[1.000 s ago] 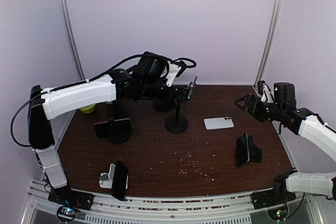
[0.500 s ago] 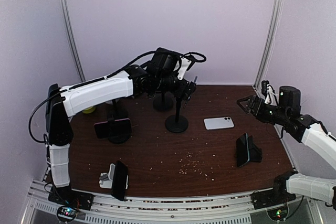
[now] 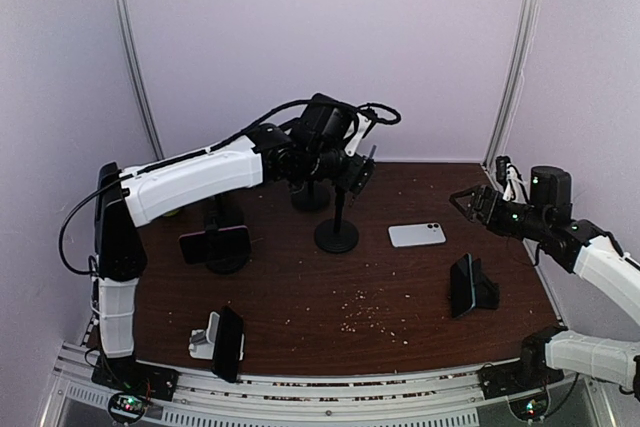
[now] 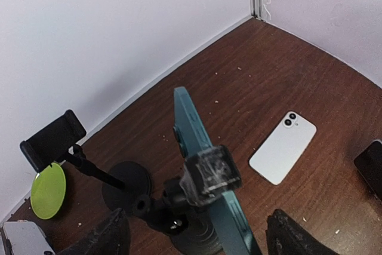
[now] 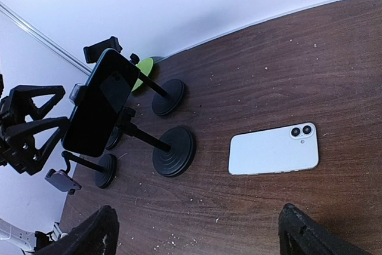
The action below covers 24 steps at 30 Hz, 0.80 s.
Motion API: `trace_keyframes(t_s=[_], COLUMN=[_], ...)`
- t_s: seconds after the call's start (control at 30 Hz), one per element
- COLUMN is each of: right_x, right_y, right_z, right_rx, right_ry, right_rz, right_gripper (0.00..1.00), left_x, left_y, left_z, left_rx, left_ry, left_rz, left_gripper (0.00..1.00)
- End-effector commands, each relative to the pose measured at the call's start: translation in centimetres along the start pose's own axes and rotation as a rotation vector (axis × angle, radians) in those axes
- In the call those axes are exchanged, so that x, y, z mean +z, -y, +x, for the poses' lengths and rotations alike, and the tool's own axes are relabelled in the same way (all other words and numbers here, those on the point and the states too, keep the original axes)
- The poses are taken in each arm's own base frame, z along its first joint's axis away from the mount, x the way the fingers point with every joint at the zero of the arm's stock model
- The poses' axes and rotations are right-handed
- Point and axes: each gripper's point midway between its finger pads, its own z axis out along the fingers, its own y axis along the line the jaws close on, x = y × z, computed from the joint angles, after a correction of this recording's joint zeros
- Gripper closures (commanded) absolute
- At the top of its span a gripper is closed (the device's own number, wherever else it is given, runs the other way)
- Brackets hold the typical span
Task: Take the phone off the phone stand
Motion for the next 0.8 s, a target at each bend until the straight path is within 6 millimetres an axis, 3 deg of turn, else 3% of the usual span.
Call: trace_keyframes(t_s=[0.0,0.2,0.77], right_x=[0.6,1.1,0.9], right_y=[0.1,0.2,0.0], right_z=[0.4,0.6,0.5], right_rx=[-0.008,0.005,0.027], right_ry=[-0.017,-0.036,-0.04], right_rz=[-0.005,-0.006,-0.012], right_gripper=[0.07,0.07,0.07], left_x=[-3.5,-3.4,0.4], left_y=[-0.1,0.2,2.0], left_z=[-1.0,0.2,2.2], left_rx=[-0.033,-0.029,-0.052], left_ry=[0.021,-0.008,-0.021], left_rz=[-0.019,-0.03,-0.023], left_gripper=[0.19,0.21,0.55])
